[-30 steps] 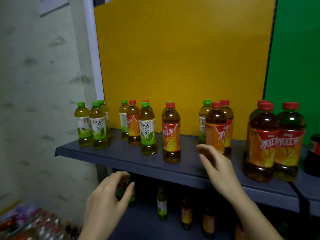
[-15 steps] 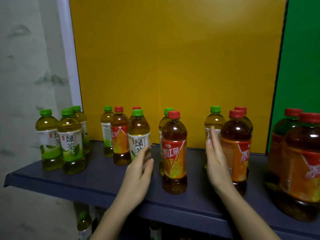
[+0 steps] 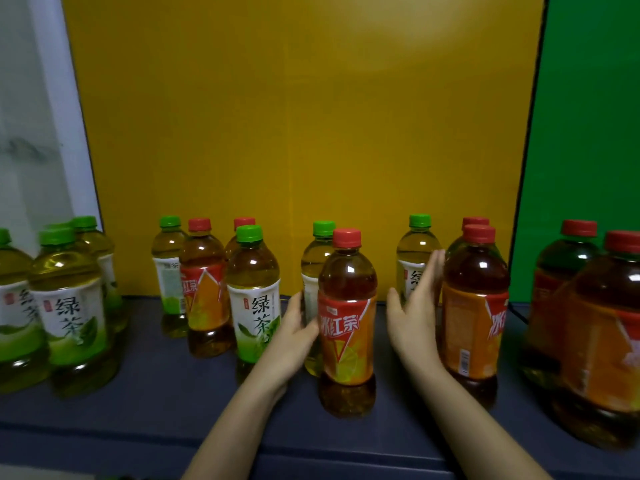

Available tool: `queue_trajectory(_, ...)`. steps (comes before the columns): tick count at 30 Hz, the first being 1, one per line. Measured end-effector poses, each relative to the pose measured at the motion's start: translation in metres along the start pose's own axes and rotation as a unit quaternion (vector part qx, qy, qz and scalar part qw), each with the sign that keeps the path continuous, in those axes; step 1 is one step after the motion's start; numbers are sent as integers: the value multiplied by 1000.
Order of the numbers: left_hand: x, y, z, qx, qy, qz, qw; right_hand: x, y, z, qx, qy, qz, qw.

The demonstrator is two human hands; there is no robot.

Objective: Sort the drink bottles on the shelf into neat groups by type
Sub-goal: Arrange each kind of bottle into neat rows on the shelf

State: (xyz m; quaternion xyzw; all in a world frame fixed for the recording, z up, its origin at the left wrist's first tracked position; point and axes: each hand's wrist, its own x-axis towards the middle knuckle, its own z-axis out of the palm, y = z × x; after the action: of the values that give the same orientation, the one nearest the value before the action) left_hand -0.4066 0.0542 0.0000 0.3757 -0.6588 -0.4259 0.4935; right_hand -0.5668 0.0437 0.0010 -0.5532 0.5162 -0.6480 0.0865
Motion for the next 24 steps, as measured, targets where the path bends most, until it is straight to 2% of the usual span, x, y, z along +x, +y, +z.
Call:
queue_trajectory(7,18,-2,0,-7,5,-12,1000,16,13,11,-42,37,18,998)
queue_trajectory(12,20,-6,1,-9,11,10,1000,29,32,23,-51,62,114,990)
queue_trajectory(16,19,-10,3,-14,17,30,999,41,29,24,-113,65,178,975)
queue_trajectory(19,19,-12,5,-35,21,36,999,50,19,21,-131,36,164,977)
queue_trajectory(24,21,-5,3,-30,19,48,998,50,-11,12,-130,0,82,988)
